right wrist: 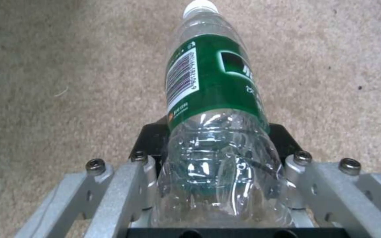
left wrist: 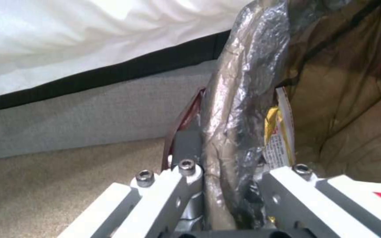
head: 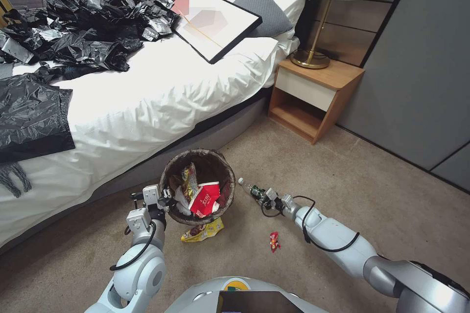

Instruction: Pick up the trash bin, then pick up the garbage from the floor and place it into the trash bin.

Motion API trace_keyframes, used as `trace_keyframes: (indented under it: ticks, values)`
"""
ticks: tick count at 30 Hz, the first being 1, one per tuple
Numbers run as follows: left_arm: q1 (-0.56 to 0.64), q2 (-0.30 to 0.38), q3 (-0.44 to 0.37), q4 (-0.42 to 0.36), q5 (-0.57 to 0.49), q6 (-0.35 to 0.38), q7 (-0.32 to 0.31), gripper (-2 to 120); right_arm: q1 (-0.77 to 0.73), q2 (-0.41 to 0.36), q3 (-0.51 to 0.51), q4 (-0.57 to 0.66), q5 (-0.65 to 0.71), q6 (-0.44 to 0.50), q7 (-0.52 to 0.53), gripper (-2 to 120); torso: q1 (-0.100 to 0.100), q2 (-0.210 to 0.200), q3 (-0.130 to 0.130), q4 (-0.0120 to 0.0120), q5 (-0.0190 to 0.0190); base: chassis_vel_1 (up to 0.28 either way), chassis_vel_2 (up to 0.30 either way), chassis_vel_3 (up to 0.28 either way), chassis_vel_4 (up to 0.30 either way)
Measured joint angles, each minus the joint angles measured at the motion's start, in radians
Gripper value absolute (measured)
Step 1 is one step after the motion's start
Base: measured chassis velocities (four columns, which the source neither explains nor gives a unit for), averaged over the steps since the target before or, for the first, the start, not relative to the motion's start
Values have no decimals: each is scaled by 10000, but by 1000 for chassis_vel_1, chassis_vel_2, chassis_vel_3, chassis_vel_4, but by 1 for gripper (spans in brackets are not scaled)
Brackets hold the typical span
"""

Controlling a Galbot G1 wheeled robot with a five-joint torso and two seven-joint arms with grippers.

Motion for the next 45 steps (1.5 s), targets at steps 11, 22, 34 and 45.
trace_keyframes:
  ticks: [11, 22, 34, 45]
  values:
    - [-49, 7, 31, 45, -7, 15, -8, 4, -93, -146, 267, 590, -66, -26, 487, 36, 0, 0, 0, 1, 1, 0, 0, 0, 0]
    - [20, 218, 163, 3, -122, 54, -18, 4, -1375, -1228, 2149, 4254, 49, -583, 2653, 36, 0, 0, 0, 3, 2, 0, 0, 0, 0]
    - [53, 294, 576, 91, -125, 103, -49, 4, -2601, -2023, 4875, 8508, 139, -912, 4567, 36, -1, 0, 0, 0, 2, 0, 0, 0, 0]
    - [-52, 388, 823, 180, -118, 153, -67, 4, -2636, -2024, 5263, 10415, 500, -1030, 5129, 36, -1, 0, 0, 0, -5, 0, 0, 0, 0]
